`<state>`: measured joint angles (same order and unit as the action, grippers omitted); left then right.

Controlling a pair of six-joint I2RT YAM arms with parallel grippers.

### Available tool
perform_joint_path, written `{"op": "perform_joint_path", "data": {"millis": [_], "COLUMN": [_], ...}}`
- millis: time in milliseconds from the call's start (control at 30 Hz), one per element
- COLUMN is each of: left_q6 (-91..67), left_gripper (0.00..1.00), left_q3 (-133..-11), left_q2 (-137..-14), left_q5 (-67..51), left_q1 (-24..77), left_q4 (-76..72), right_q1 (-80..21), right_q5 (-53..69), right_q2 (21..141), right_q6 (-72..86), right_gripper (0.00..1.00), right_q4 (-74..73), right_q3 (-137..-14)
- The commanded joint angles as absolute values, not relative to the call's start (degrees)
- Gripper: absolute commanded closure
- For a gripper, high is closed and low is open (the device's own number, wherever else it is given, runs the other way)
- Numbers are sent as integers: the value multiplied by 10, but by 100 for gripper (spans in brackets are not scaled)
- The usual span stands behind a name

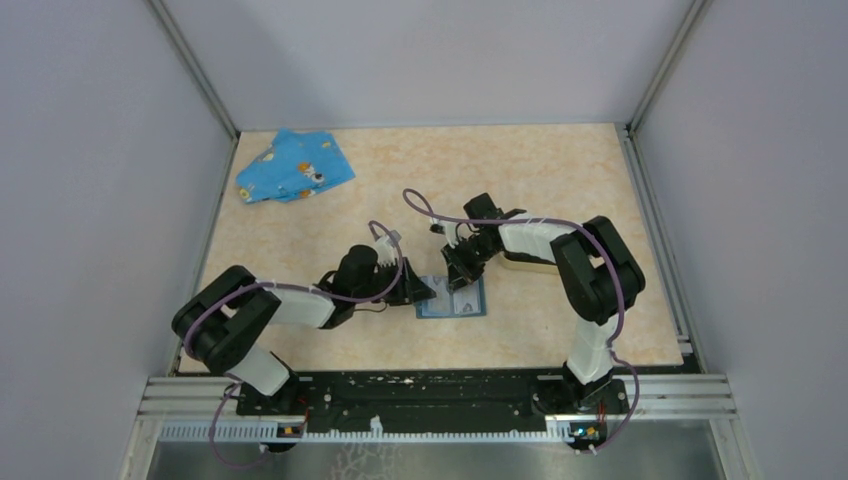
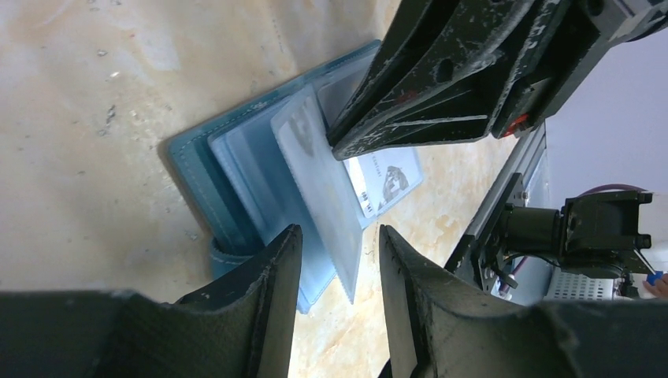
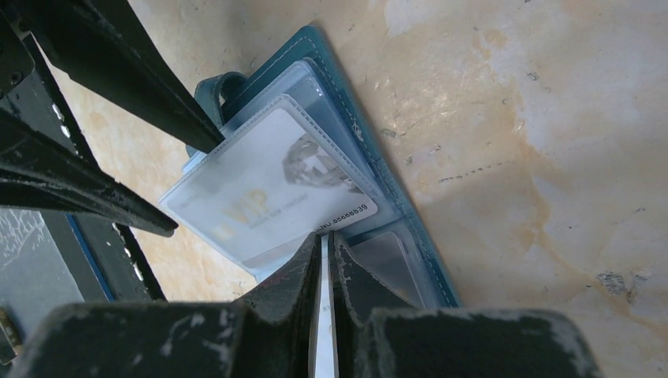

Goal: Put the credit cards into the card holder
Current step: Turn over the card slot in the card holder.

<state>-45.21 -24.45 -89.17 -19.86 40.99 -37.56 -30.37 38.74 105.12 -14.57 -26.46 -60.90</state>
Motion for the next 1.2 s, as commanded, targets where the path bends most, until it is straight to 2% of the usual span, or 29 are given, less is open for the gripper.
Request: {"op": "perform_joint_path", "data": {"millis": [0,300,467,567,1167], "left_q6": [-452,-463,-470,-469,-466], "left_gripper": [53,56,60,60,48], "left_q3": [-266,-272,-279,-290,-373], "left_q2": [-903,-918,-921,-927,-1018], "left_q5": [-209,-220,-231,-237,-250], "left_q1": [420,427,430,436,485], "left_q4": [-398,-419,-437,-441,-458], "right_q1": [-312,-311,-287,-265,-125], "right_q5": [384,399,425,433,480], "right_q2": [1061,1055,1013,983,879], "right_q6": [-146,-149,-168,-172,-180], "right_gripper": [92,91,77,75,75], "right_q4": [-265,-275,-290,-286,-285], "right_q3": [-629,-638,-643,-636,-627]}}
